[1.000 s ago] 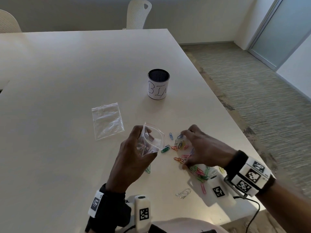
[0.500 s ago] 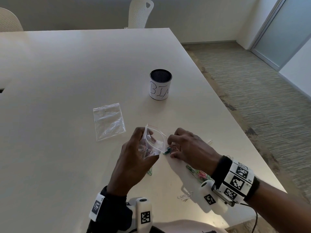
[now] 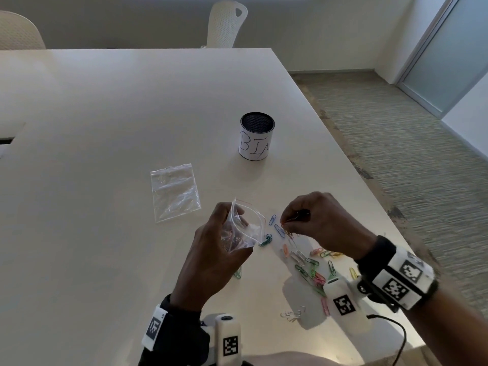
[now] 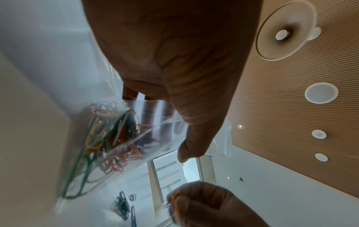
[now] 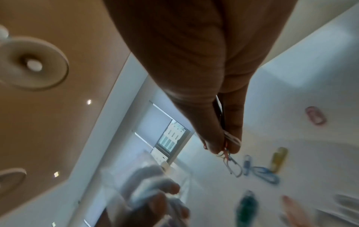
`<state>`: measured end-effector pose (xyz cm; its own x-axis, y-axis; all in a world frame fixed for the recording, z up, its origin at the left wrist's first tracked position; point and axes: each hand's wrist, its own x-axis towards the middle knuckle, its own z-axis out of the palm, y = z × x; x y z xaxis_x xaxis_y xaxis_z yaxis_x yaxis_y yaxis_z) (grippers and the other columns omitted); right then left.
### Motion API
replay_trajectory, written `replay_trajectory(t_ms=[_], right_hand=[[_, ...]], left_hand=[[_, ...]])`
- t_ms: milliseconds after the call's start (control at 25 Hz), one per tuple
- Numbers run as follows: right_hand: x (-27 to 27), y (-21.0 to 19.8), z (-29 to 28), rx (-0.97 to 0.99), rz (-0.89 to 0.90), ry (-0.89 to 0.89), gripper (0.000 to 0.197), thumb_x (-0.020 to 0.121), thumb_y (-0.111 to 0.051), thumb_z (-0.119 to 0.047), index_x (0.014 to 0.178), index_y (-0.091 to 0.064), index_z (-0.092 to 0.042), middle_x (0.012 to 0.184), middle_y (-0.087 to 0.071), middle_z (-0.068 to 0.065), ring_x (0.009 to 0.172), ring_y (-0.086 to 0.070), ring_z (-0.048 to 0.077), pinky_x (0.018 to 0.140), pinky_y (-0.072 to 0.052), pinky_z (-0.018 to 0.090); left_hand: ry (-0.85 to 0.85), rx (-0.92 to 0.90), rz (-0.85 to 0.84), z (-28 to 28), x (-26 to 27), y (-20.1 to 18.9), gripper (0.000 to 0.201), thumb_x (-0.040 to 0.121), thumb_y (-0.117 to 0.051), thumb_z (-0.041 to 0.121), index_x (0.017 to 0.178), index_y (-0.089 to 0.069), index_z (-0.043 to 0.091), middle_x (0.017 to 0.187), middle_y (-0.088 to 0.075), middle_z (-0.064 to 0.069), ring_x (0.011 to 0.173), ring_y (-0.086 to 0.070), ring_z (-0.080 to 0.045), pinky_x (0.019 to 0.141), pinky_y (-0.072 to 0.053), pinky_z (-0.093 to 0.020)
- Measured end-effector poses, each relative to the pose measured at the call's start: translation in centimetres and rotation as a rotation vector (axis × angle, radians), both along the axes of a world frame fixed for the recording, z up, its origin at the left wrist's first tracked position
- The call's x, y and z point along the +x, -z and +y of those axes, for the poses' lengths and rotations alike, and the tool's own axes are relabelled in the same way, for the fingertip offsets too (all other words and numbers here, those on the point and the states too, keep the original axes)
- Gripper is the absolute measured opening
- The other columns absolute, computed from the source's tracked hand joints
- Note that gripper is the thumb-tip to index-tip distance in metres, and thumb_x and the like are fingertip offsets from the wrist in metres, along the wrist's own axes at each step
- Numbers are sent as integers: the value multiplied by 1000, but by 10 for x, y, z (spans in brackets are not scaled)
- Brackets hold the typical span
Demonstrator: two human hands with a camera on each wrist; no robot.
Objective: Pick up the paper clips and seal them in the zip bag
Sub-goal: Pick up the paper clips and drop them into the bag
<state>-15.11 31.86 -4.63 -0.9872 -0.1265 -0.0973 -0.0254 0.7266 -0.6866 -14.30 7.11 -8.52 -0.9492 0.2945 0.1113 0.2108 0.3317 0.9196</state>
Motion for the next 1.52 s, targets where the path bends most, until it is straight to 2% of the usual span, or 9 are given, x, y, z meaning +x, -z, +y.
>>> replay_trajectory(t_ms=[280, 480, 640, 920, 1000, 1120, 1240, 1360, 1520], right_hand=[[10, -52, -35, -370, 158, 11, 12, 82, -84, -6, 93, -81, -10, 91, -80, 0, 86, -79, 14, 85, -63, 27], [14, -34, -68, -236, 319, -141, 7, 88, -79, -5, 95, -81, -7, 95, -75, -1, 84, -75, 11, 80, -63, 31], [15, -31, -69, -64, 289, -232, 12, 91, -77, -11, 102, -81, -11, 99, -77, -2, 86, -75, 10, 77, -62, 34], [2, -47, -34, -49, 300, -35, 12, 89, -80, -15, 101, -82, -15, 90, -80, -7, 80, -75, 4, 80, -62, 26], [-4, -33, -21, 97, 163, -18, 31, 87, -81, -34, 113, -77, -17, 100, -78, -5, 83, -73, 5, 80, -63, 30], [-6, -8, -15, 401, -111, -68, 86, 73, -74, -70, 141, -56, -20, 130, -62, -2, 102, -66, 12, 90, -58, 32], [-2, 9, -24, 506, -175, -61, 102, 67, -74, -78, 146, -44, -22, 134, -50, 1, 113, -61, 22, 97, -54, 36], [0, 21, -37, 488, -135, -60, 91, 69, -77, -73, 138, -49, -21, 126, -49, 2, 111, -58, 21, 97, -54, 35], [1, 34, -49, 396, -49, -80, 40, 87, -77, -42, 118, -61, -20, 112, -55, 0, 100, -59, 21, 86, -46, 29]], left_hand=[[5, -3, 19, 0, 0, 0, 49, 81, -84, 11, 118, -56, 29, 106, -70, 20, 86, -72, -9, 69, -57, -15], [5, -4, 12, -1, 1, -1, 50, 83, -83, 10, 118, -54, 31, 94, -74, 9, 80, -74, -9, 66, -60, -23], [1, 4, 14, 0, 1, -2, 47, 83, -81, 9, 118, -57, 27, 91, -75, 7, 78, -72, -9, 62, -54, -15], [-14, 5, 27, -1, -1, 0, 48, 80, -86, 14, 117, -57, 27, 100, -72, 16, 86, -72, -10, 71, -59, -19], [-7, 13, 21, -1, 0, 0, 48, 81, -86, 13, 117, -57, 27, 102, -71, 18, 86, -72, -9, 71, -60, -19], [-2, 9, 19, -1, 0, -1, 48, 82, -85, 12, 116, -56, 28, 104, -70, 20, 86, -72, -8, 70, -60, -18], [2, 14, 23, -1, 0, -1, 49, 82, -86, 11, 117, -56, 28, 104, -69, 21, 87, -72, -7, 68, -56, -12], [6, 10, 31, -1, 0, 0, 50, 82, -87, 14, 118, -55, 28, 104, -69, 20, 88, -72, -4, 68, -56, -11], [-7, 8, 45, -1, 0, 0, 49, 82, -87, 15, 117, -56, 27, 98, -71, 13, 86, -72, -5, 67, -54, -10]])
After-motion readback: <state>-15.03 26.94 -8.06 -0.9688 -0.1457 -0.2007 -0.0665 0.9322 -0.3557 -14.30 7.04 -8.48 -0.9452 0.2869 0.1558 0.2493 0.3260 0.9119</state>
